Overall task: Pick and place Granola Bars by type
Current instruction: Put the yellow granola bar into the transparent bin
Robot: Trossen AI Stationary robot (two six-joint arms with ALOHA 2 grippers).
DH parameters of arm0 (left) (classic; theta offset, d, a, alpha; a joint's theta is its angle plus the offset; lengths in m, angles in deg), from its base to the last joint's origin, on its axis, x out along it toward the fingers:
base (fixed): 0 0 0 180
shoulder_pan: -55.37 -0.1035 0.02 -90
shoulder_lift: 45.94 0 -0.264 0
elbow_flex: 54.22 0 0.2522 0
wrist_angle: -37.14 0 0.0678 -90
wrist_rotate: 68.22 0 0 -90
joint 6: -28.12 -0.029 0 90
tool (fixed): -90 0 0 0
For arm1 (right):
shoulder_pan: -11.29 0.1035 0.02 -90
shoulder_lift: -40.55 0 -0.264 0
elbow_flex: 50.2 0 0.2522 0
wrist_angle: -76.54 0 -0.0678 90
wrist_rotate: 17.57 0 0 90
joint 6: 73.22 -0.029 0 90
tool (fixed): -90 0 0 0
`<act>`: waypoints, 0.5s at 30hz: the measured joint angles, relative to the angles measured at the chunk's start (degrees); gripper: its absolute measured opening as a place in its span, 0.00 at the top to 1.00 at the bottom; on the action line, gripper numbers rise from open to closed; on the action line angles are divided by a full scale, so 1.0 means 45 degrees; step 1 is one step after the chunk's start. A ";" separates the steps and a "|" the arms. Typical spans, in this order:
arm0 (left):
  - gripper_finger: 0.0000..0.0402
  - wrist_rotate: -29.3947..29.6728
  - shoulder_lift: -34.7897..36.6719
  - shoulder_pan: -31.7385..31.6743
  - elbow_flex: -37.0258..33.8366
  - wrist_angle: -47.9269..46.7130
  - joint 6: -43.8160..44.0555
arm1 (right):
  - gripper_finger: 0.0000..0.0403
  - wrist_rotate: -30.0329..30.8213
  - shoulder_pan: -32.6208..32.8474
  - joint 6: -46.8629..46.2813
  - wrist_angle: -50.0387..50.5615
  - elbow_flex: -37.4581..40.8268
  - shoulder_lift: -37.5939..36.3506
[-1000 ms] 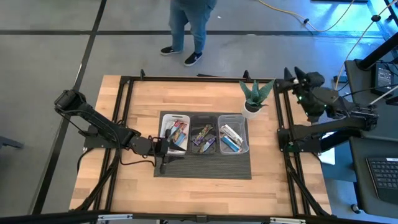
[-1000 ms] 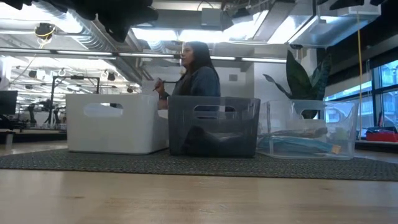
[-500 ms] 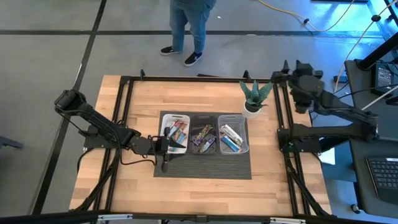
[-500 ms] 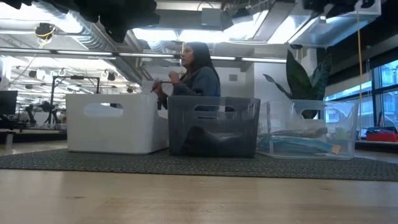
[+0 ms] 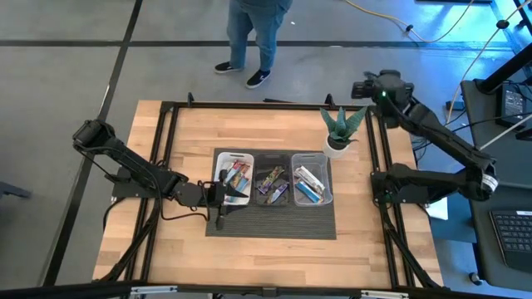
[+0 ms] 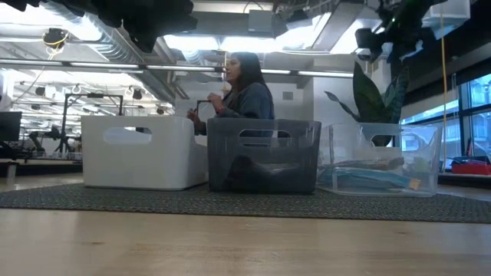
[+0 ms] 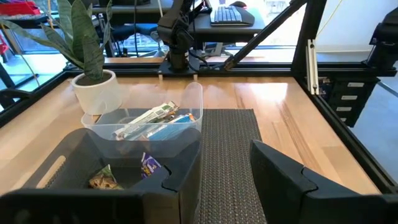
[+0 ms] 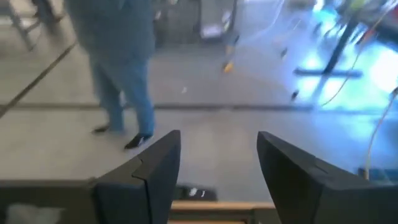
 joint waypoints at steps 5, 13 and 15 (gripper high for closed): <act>0.68 -0.0005 0.0001 0.0000 -0.0005 -0.0038 0.0000 | 0.46 0.0263 -0.0576 -0.0718 0.1811 -0.0931 0.1027; 0.68 -0.0034 0.0001 -0.0005 -0.0005 -0.0051 0.0005 | 0.46 0.2042 -0.0502 -0.2340 0.4653 -0.2081 0.2834; 0.68 -0.0046 0.0001 -0.0005 -0.0005 -0.0050 0.0005 | 0.46 0.2198 -0.0483 -0.2645 0.5278 -0.2297 0.3156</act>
